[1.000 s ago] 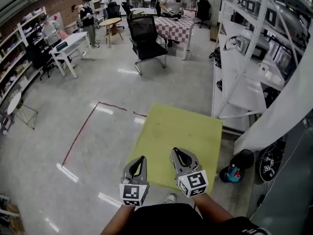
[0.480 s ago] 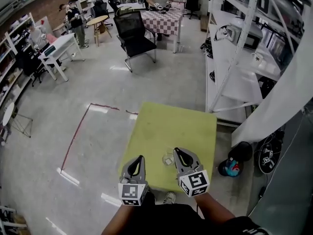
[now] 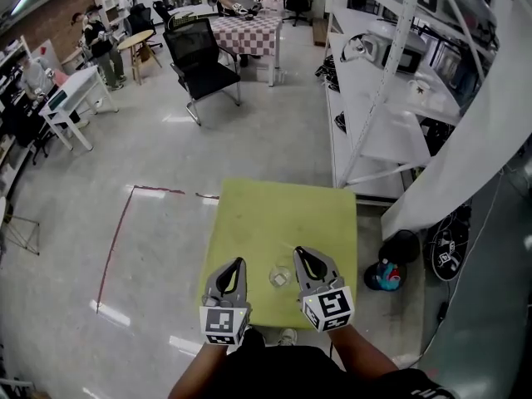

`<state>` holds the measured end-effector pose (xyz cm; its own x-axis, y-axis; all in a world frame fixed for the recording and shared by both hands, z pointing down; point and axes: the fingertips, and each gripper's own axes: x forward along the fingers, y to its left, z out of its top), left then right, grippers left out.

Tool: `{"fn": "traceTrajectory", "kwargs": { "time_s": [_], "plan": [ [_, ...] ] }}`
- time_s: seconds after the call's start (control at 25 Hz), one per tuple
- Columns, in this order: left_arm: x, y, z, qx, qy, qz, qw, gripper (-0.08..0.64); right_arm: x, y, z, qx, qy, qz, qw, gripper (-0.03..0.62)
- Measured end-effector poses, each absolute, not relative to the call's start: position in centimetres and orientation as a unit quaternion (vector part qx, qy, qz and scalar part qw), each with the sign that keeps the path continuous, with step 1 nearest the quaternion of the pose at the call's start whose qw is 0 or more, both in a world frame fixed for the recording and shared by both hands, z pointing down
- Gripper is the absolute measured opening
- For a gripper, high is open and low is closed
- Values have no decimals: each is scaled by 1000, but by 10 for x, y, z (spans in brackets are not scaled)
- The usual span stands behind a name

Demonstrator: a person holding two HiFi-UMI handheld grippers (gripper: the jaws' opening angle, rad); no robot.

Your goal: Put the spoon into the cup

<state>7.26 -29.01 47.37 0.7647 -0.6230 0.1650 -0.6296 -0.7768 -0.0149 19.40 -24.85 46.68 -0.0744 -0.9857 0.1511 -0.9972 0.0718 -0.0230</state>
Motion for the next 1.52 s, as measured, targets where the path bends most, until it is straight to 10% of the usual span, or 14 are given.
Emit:
{"fn": "traceTrajectory", "kwargs": {
  "time_s": [1.52],
  "plan": [
    [76, -295, 586, 939, -291, 150, 108, 6, 174, -226, 639, 657, -700, 230, 163, 11]
  ]
}}
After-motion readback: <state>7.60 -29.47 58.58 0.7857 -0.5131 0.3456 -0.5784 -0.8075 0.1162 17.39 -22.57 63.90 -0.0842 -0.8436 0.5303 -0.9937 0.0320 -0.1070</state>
